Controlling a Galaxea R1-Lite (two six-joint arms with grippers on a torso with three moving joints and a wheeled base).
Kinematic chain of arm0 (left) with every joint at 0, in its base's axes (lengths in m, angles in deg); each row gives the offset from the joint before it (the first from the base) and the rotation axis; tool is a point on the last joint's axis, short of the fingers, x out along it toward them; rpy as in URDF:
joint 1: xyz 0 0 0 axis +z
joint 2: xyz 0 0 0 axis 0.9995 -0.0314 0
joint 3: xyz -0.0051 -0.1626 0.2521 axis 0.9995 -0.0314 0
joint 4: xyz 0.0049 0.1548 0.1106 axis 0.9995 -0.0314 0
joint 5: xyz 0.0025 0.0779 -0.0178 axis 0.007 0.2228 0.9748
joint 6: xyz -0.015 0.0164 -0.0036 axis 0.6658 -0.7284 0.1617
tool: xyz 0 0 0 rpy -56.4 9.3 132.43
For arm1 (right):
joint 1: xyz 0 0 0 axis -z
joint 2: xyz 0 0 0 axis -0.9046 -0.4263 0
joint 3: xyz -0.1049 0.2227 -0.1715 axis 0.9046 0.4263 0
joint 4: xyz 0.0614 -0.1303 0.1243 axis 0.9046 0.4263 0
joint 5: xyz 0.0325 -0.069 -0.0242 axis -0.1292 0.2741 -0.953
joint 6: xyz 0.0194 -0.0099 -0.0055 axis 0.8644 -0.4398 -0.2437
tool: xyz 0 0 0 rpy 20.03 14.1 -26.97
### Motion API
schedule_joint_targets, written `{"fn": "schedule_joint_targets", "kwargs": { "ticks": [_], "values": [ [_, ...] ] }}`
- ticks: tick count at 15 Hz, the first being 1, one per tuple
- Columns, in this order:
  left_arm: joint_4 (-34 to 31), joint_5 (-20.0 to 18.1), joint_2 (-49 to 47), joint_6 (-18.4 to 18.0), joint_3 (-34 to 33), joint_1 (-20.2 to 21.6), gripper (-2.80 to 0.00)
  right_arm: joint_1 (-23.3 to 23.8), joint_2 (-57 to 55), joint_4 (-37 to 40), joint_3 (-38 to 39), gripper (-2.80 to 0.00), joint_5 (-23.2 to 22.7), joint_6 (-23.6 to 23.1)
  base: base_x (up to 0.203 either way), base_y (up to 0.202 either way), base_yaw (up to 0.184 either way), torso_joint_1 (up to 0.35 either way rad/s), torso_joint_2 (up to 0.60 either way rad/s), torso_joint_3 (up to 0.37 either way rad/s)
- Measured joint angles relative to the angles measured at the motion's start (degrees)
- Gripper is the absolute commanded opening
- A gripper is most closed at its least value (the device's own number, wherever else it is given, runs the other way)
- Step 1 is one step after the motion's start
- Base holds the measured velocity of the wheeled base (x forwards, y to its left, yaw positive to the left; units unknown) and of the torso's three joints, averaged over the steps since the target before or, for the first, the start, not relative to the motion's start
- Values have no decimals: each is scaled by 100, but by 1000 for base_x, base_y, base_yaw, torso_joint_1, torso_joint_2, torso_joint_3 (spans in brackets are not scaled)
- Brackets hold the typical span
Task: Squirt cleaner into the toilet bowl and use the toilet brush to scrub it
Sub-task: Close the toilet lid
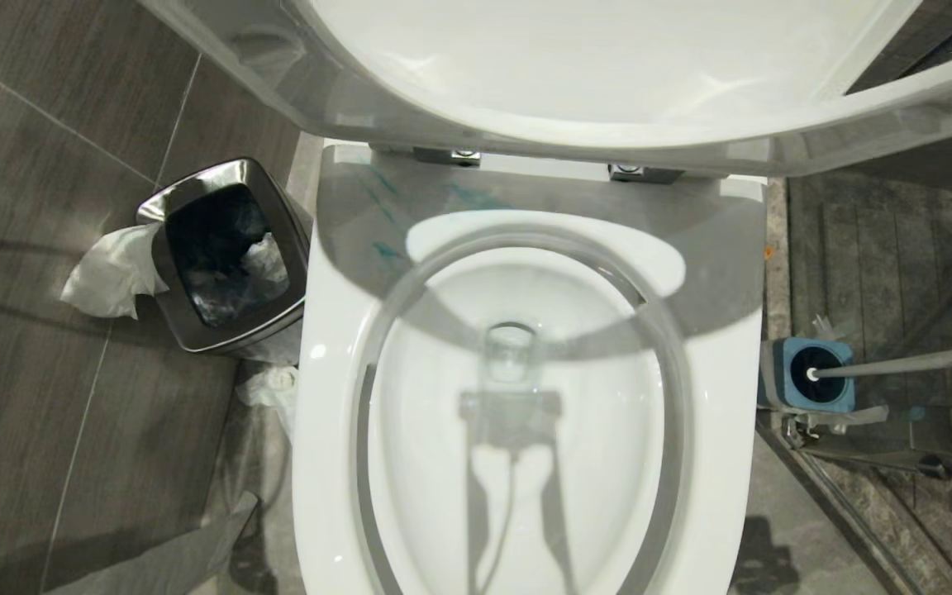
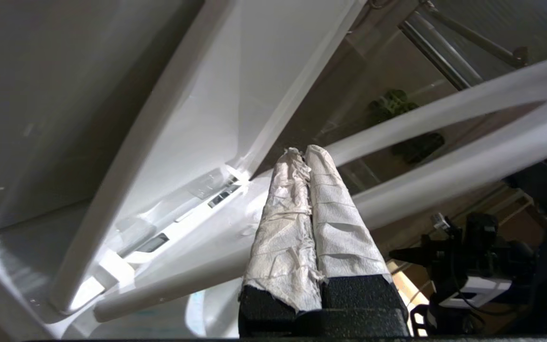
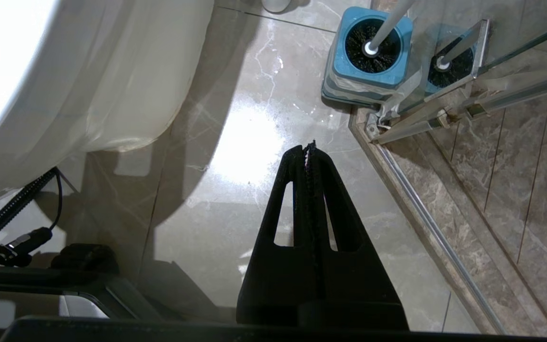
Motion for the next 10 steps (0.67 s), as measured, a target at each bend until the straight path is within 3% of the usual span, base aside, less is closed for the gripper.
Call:
{"fn": "schedule_joint_targets", "kwargs": {
  "ticks": [4, 10],
  "values": [
    [1, 52, 224, -21, 26, 372, -280, 2, 0, 2, 0, -280, 0, 2, 0, 0, 0, 0, 0, 0],
    [1, 202, 416, -42, 11, 458, -280, 2, 0, 2, 0, -280, -2, 0, 0, 0, 0, 0, 0, 0]
  ]
}}
